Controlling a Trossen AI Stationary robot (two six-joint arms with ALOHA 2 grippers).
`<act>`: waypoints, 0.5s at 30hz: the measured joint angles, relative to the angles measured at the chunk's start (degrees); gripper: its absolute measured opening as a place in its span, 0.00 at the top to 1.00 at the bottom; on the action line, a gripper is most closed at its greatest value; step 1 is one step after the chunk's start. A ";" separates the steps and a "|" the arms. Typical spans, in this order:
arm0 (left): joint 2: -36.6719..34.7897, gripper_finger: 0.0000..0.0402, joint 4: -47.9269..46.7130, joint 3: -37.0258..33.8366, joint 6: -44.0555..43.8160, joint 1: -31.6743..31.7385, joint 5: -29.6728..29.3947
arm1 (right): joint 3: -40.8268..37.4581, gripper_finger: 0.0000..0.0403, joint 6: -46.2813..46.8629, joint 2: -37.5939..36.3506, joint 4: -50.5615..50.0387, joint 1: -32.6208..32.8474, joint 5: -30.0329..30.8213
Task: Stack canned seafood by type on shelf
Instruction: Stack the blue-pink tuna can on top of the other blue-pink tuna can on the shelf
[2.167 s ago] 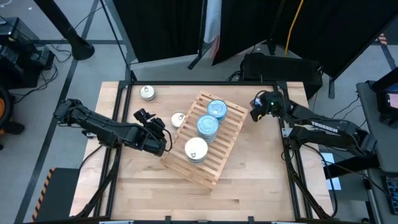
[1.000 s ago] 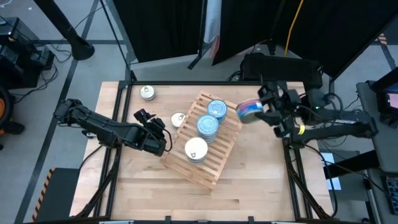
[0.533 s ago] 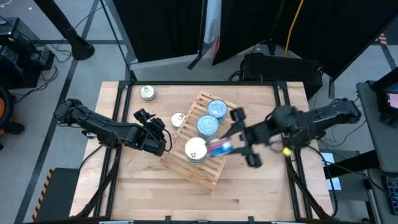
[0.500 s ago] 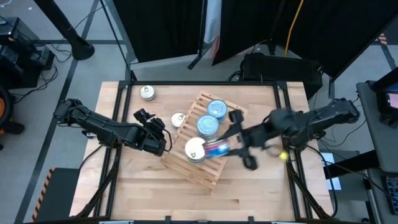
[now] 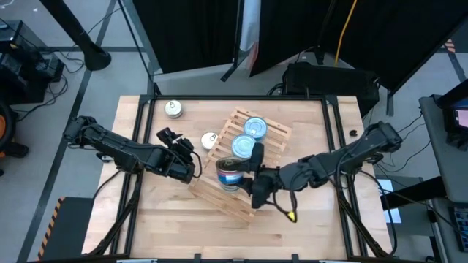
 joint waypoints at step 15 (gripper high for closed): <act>-0.02 0.25 -0.19 0.00 -0.12 0.00 0.05 | 0.09 0.55 -7.21 4.16 -0.09 1.14 12.44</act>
